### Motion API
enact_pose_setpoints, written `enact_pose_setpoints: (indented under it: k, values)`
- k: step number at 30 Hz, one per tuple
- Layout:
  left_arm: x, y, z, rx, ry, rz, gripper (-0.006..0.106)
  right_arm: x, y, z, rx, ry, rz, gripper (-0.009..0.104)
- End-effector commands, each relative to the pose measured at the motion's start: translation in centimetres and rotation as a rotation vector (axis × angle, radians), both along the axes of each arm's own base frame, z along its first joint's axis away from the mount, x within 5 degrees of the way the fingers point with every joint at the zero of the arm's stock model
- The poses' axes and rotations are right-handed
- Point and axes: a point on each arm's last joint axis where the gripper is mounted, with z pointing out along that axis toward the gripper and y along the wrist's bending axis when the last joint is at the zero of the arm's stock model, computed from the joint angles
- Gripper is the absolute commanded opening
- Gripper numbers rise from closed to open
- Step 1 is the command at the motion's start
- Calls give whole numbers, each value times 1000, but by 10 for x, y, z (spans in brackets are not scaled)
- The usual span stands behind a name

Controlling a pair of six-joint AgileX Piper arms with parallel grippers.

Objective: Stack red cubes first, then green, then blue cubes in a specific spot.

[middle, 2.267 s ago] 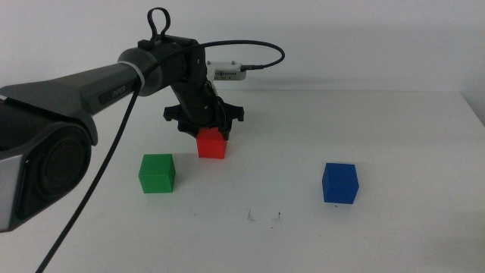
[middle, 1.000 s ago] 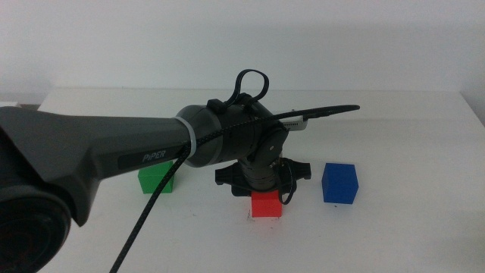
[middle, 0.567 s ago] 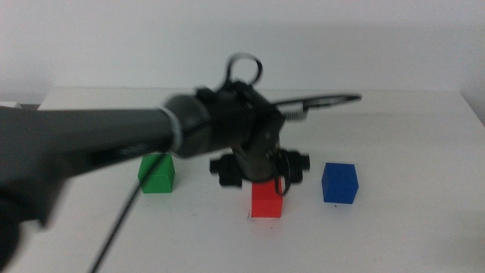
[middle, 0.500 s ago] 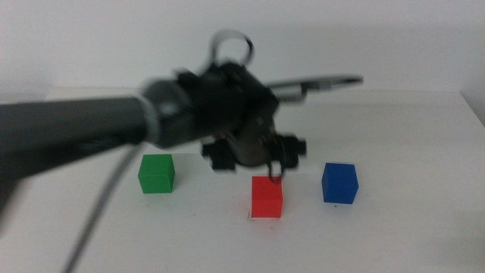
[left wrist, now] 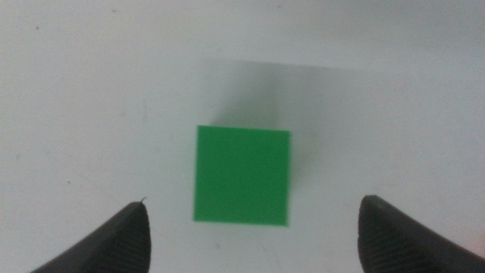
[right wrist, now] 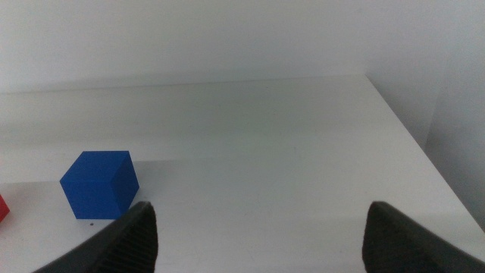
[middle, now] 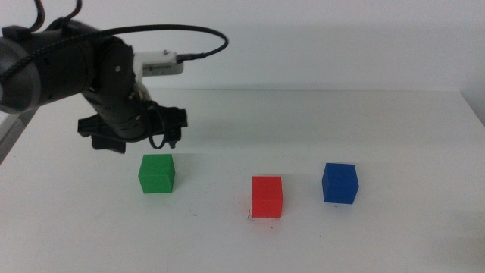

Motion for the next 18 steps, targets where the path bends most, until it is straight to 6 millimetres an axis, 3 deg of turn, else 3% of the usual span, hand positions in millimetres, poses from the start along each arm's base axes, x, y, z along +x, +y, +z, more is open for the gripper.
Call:
enact_pose_setpoints:
  k: [1,12,15,18]
  values:
    - [9,9,-13,-29,21,-2,94,0,-1,0,-21,-7,-7,93]
    - [35,9,-73,-27,69,-50,93,0,-1,0,-21,-7,-7,93]
    - [37,8,-81,-23,77,-57,84,0,-1,0,-21,-7,-7,93]
    - [37,8,-83,-23,78,-57,64,0,-1,0,-21,-7,-7,93]
